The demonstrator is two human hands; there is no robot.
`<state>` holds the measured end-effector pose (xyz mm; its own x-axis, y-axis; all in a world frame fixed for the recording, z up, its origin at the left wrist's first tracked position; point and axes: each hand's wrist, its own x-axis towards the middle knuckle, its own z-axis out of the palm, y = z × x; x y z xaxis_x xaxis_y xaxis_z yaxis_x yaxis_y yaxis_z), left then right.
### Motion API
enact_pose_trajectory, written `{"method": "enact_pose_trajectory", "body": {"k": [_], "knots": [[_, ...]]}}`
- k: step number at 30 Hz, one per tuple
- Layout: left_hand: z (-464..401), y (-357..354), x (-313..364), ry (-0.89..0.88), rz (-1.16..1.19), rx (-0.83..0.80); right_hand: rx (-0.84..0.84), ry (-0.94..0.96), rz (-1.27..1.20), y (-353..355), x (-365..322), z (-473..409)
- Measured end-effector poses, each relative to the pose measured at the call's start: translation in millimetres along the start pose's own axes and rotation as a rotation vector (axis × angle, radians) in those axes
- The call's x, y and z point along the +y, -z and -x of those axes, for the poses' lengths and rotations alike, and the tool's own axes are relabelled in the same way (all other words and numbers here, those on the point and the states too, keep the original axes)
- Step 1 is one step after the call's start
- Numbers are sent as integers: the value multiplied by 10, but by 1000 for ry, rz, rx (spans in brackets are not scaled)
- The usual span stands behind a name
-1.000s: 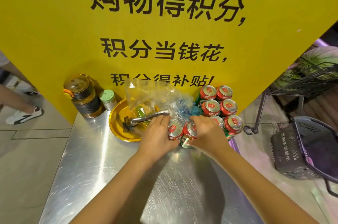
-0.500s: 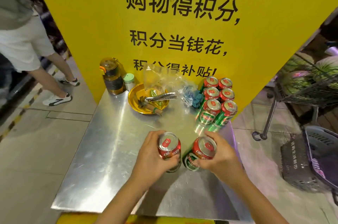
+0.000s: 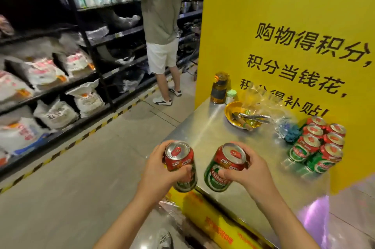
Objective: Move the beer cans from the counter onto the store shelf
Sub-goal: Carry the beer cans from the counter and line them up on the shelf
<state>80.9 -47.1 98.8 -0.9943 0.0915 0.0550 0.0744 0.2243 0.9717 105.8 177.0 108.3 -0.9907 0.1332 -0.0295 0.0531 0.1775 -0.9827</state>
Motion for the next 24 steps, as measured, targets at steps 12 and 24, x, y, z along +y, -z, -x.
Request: {"method": "enact_pose_trajectory", "body": {"k": [12,24], "knots": [[230,1860,226,14,106,481,-470,146,-64,-1896,-920,-614],[-477,4342,-288,81,-24,632,-616,223,-71,-4550,-1557,-1599]]}}
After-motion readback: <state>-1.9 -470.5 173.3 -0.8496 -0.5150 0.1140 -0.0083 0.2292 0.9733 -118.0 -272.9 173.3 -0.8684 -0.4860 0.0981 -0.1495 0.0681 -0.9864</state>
